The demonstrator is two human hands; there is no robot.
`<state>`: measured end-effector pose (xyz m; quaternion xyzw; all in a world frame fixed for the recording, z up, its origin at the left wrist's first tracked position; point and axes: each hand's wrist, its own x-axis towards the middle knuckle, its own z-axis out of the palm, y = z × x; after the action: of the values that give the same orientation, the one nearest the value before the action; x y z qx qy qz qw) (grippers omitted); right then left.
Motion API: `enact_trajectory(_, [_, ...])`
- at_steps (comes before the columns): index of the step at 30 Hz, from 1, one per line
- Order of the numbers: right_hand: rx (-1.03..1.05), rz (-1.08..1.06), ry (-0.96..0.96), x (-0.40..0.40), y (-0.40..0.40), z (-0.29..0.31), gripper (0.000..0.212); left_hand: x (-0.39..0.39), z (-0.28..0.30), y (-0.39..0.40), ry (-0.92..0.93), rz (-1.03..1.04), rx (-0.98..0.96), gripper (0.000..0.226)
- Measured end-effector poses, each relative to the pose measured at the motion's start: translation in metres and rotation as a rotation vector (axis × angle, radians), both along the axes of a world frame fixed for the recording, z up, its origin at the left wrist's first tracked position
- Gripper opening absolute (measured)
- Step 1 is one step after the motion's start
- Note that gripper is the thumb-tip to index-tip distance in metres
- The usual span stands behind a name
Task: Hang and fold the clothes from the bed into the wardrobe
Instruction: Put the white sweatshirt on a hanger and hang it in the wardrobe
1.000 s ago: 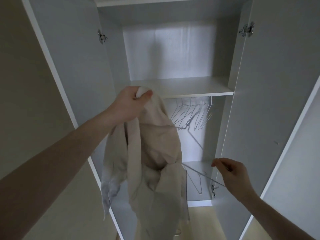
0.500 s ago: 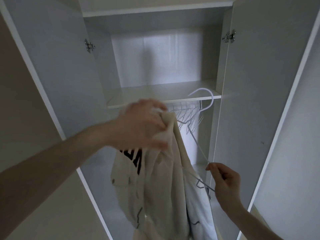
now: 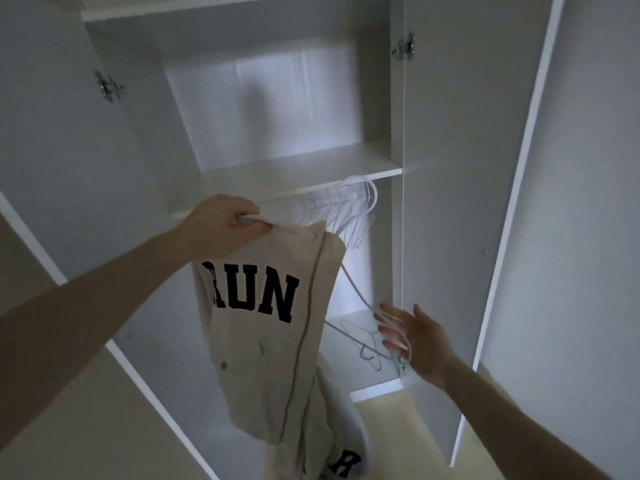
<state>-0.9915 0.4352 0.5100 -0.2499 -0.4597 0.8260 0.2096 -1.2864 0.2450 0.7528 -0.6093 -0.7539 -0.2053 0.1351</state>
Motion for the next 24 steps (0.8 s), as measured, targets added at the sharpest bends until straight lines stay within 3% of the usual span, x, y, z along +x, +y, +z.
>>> enact_trajectory(1, [0.110,0.016,-0.077,0.000,-0.007,-0.014,0.040,0.001,0.001,0.001,-0.017,0.000,0.009,0.026])
enact_trajectory(2, [0.227,0.051,-0.154,-0.003,-0.019,-0.027,0.054,0.000,0.004,0.003,-0.031,0.010,0.022,0.024])
enact_trajectory(4, [0.402,0.213,-0.272,-0.020,-0.047,-0.040,0.110,-0.003,0.011,0.004,-0.076,0.035,0.062,0.027])
enact_trajectory(6, [0.557,0.304,-0.314,-0.047,-0.076,-0.041,0.127,-0.007,0.018,0.005,-0.104,0.054,0.076,0.037])
enact_trajectory(8, [0.794,0.291,-0.331,-0.073,-0.100,-0.046,0.114,-0.012,0.023,0.005,-0.116,0.054,0.077,0.041])
enact_trajectory(10, [0.944,0.198,-0.370,-0.094,-0.118,-0.056,0.085,-0.016,0.029,0.003,-0.132,0.049,0.072,0.041])
enact_trajectory(12, [0.948,0.031,-0.429,-0.101,-0.111,-0.059,0.047,-0.022,0.035,-0.004,-0.181,0.055,0.080,0.039])
enact_trajectory(14, [0.960,-0.055,-0.485,-0.096,-0.090,-0.058,0.023,-0.029,0.037,-0.016,-0.235,0.080,0.091,0.041])
enact_trajectory(17, [0.962,0.033,-0.470,-0.090,-0.065,-0.049,0.022,-0.039,0.037,-0.032,-0.284,0.093,0.123,0.045])
enact_trajectory(20, [0.978,0.233,-0.379,-0.102,-0.074,-0.042,0.069,-0.039,0.040,-0.034,-0.303,0.116,0.171,0.046])
enact_trajectory(21, [0.999,0.215,-0.368,-0.110,-0.075,-0.045,0.061,-0.037,0.041,-0.032,-0.313,0.109,0.176,0.048])
enact_trajectory(23, [1.032,0.128,-0.436,-0.116,-0.068,-0.043,0.018,-0.034,0.042,-0.029,-0.324,0.083,0.163,0.049])
enact_trajectory(24, [1.050,0.112,-0.480,-0.115,-0.057,-0.040,0.025,-0.035,0.043,-0.029,-0.331,0.073,0.163,0.048])
